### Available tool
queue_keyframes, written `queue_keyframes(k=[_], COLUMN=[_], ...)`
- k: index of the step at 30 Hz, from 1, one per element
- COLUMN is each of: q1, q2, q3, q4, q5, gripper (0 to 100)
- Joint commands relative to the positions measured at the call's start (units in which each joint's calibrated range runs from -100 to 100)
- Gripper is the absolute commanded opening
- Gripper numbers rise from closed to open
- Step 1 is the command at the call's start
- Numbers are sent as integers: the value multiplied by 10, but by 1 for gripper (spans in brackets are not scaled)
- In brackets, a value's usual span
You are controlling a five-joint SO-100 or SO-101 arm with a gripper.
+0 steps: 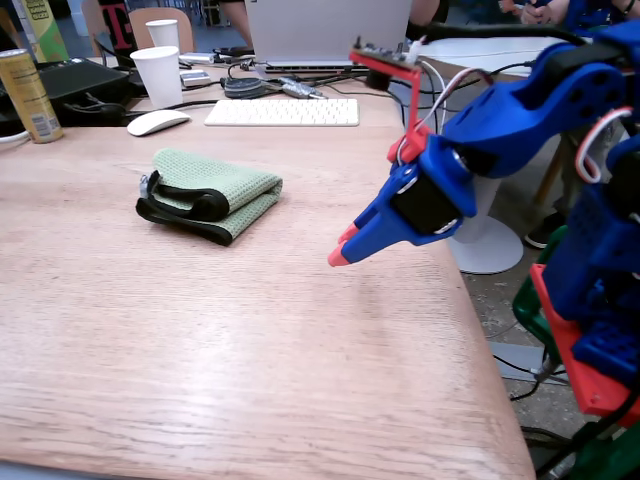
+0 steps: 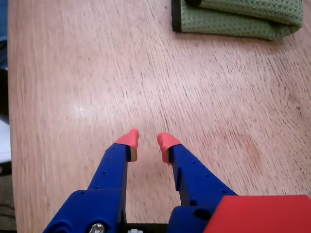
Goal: Clean the table
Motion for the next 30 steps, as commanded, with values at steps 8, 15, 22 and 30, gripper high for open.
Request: queue_keyframes(k=[8,15,22,30], q1=[2,2,5,74], q2=[134,187,177,188], q3=[-203,-322,-317,-415], q4=[2,2,2,17], q5=[0,0,0,1], gripper=[11,11,11,11])
